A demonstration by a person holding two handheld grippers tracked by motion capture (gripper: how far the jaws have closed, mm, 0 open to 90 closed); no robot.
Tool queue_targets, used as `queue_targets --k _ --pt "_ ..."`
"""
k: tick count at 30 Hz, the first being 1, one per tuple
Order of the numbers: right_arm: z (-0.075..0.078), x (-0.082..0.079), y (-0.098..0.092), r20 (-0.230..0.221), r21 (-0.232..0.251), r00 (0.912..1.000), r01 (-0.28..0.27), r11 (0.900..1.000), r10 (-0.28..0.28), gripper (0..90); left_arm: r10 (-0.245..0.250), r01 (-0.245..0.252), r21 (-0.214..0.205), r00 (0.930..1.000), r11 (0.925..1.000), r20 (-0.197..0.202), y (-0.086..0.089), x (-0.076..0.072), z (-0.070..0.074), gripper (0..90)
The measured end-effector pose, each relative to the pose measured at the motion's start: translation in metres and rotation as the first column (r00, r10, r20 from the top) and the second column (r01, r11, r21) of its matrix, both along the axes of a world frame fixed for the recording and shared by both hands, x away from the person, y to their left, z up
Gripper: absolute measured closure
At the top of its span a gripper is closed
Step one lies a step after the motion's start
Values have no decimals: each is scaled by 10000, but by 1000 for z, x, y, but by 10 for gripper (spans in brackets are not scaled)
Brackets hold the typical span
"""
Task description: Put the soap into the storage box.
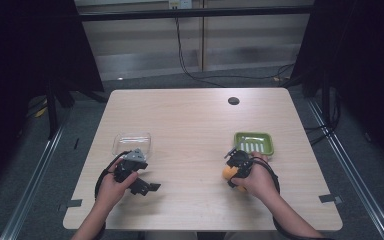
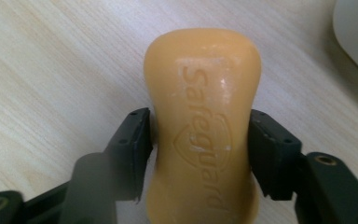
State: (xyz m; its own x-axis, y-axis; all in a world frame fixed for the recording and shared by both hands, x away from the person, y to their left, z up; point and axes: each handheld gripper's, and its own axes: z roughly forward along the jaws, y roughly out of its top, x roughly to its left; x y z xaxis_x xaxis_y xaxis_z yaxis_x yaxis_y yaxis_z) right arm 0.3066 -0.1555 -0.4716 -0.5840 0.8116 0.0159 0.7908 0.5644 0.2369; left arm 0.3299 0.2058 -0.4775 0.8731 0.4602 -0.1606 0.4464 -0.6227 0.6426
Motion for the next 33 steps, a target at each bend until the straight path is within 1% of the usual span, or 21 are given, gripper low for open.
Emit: queue_targets --k 2,3,4,6,8,9,11,12,13,16,18,19,20,22,23,24,26,31,32,33 --pt "1 3 0 -158 -162 9997 179 9997 -181 492 -91 91 154 10000 9998 30 0 0 1 16" --pt "1 3 0 -158 -162 9997 179 9997 -181 492 -91 91 154 10000 9998 30 0 0 1 16" --pt "2 4 2 -341 -258 9992 194 9995 -203 495 -18 18 -4 10000 10000 15 0 -1 0 16" --pt "2 5 2 -366 -244 9991 184 9995 -193 495 -14 14 27 10000 10000 12 0 -1 0 16" --pt "2 5 3 -480 -305 9988 122 9995 -137 497 -19 19 162 10000 9999 23 1 -1 1 16" --pt "2 5 2 -535 -250 9986 -4 9997 -10 498 -13 13 154 10000 9999 24 1 -1 1 16" --pt "3 6 1 -572 -207 9984 -4 9998 -8 499 -19 19 138 10000 9999 28 1 0 1 16" --pt "3 6 -2 -705 11 9975 53 10000 -52 500 8 -8 -7 10000 10000 46 1 0 0 16" --pt "3 7 -3 -835 116 9965 62 9999 -52 500 26 -27 65 10000 10000 37 1 0 1 16" --pt "4 7 -6 -927 225 9956 132 9997 -110 501 8 -8 84 10000 10000 54 1 0 1 16" --pt "7 8 -10 -812 175 9967 78 9998 -64 501 -36 36 49 10000 10000 32 0 0 1 16" --pt "8 8 -11 -950 145 9955 -16 9999 29 501 -31 30 112 10000 9999 47 0 0 1 16" --pt "10 8 -12 -1010 189 9949 18 9998 1 501 -26 26 62 10000 10000 34 -1 0 0 16" --pt "13 8 -13 -1044 133 9945 -58 9999 72 502 -83 82 88 10000 9999 44 -1 1 0 16" --pt "14 8 -13 -980 179 9951 -92 9998 109 502 -99 98 154 9999 9998 48 -1 1 0 16" --pt "15 8 -13 -1101 103 9938 -132 9999 143 501 -99 98 154 9999 9998 48 -1 1 0 16" --pt "18 8 -14 -1151 208 9931 -208 9996 231 502 -100 100 186 9999 9998 -15 -1 0 0 16" --pt "24 10 -15 -1215 205 9914 -464 9987 485 502 -94 93 61 9999 9999 60 -1 0 0 16" --pt "26 11 -15 -1269 294 9904 -522 9982 555 502 -85 85 55 9999 9999 74 -1 0 0 16" --pt "29 12 -15 -1199 352 9903 -670 9971 708 502 -81 80 123 10000 9999 39 -1 0 0 16"
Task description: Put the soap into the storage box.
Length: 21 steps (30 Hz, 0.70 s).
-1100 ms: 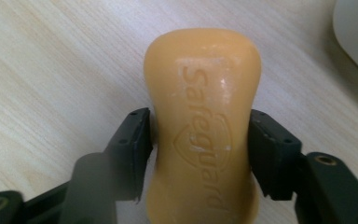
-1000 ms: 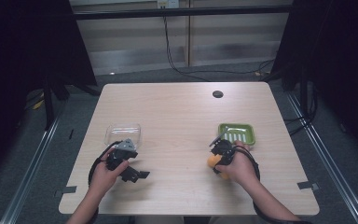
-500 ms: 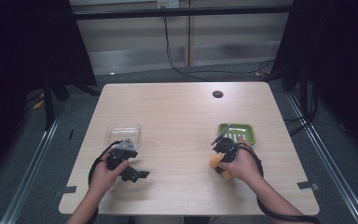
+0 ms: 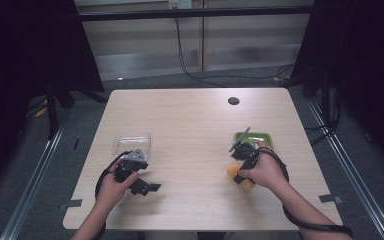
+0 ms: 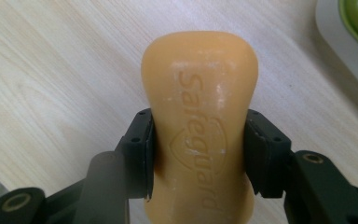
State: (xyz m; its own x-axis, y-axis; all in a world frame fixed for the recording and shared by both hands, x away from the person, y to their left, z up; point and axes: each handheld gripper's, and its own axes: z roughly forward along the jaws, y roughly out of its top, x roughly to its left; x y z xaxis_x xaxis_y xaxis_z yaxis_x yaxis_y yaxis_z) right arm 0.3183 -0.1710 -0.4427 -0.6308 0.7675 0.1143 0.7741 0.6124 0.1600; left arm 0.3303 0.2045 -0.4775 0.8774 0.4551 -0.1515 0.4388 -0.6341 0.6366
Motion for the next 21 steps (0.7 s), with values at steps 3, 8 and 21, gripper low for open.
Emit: queue_targets --k 3,8,21 --pt "4 2 -1 -29 31 9999 -113 9999 113 502 -38 38 51 10000 10000 -60 0 0 0 16" --pt "10 4 -2 -57 100 9997 -252 9996 253 501 5 -5 -3 10000 10000 -27 0 0 -1 16" --pt "25 11 -6 -117 192 9973 -720 9972 722 502 -25 24 -126 9999 9999 -113 -1 0 -1 16"
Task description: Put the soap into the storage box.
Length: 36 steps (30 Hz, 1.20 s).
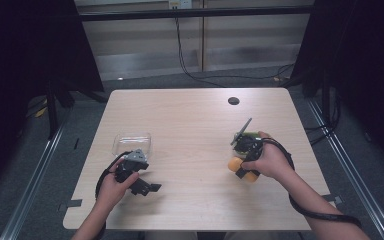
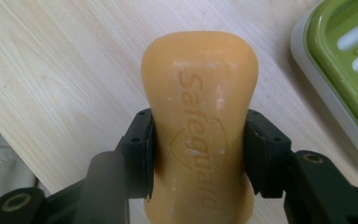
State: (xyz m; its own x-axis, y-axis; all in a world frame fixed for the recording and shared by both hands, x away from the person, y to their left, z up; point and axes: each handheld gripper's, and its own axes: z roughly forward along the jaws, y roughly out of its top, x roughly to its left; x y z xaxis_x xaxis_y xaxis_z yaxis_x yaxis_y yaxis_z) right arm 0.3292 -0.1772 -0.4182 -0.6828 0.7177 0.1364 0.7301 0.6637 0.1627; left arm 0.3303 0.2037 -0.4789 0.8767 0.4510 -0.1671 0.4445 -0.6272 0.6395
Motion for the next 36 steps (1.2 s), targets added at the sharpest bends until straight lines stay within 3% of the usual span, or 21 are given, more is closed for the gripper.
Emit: queue_targets --k 18,22,30,36 --pt "11 10 -6 120 110 9989 -456 9989 455 502 -26 26 0 10000 10000 -3 -1 0 -1 16" --pt "14 12 -9 283 153 9985 -475 9988 471 501 -89 91 289 9999 9995 -76 -1 0 0 16" --pt "17 16 -14 375 167 9968 -713 9973 707 502 -178 180 350 9998 9992 -69 0 1 0 17" --pt "21 19 -18 392 150 9955 -874 9961 868 502 -53 56 189 9999 9998 -149 -2 0 -1 16"
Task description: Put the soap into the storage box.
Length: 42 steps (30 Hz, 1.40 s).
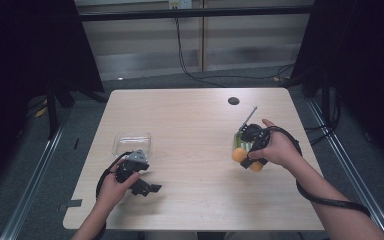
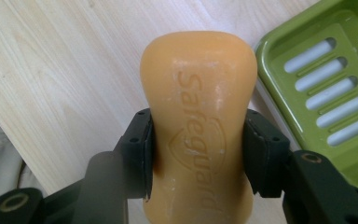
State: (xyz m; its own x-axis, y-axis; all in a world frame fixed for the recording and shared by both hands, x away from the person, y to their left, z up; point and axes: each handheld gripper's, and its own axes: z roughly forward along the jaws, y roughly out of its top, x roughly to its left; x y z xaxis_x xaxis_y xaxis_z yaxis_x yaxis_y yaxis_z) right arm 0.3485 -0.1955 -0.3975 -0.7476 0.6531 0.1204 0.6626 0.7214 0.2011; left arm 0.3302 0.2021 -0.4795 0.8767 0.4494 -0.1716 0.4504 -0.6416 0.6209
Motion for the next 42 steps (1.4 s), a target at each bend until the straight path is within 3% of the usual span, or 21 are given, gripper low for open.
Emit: queue_targets --k 5,15,32,42 --pt "2 3 -3 27 57 9999 -135 9999 135 502 15 -15 -152 10000 9999 20 0 0 -1 16" --pt "6 9 -8 209 196 9988 -446 9988 442 502 -106 106 -44 9999 9999 53 0 1 -1 16" --pt "7 25 -13 396 -117 9973 -621 9980 626 502 16 -16 -202 10000 9998 -4 -1 0 -2 16" --pt "3 33 -14 607 -295 9925 -1045 9941 1061 502 -132 132 -72 9999 9999 21 0 1 -2 16"
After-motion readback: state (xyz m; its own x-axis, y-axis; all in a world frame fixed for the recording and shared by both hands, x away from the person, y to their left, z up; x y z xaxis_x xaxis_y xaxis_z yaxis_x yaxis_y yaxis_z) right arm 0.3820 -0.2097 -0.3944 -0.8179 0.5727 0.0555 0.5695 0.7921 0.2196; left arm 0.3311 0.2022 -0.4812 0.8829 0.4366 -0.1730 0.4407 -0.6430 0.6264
